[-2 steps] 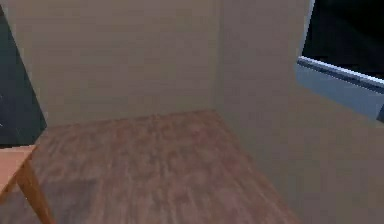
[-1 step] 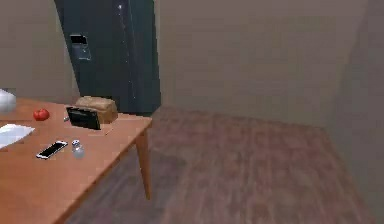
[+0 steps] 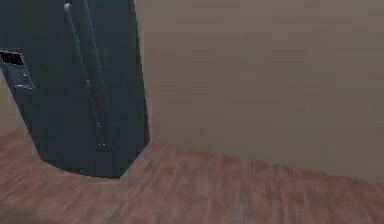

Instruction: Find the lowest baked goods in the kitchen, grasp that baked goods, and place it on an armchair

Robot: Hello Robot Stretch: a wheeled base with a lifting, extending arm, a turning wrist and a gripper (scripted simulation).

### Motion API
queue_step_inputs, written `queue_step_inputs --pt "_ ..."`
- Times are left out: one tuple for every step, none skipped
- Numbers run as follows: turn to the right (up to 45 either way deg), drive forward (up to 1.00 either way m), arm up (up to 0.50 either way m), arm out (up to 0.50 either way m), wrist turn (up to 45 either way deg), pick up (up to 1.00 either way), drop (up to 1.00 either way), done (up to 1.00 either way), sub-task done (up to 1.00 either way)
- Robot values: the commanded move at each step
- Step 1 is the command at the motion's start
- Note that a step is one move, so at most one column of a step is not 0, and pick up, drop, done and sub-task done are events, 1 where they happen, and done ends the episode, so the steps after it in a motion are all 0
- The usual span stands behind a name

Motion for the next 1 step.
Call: queue_step_inputs --pt "-6.0 0.0 0.0 0.0 0.0 0.0 0.0 0.0 0.0"
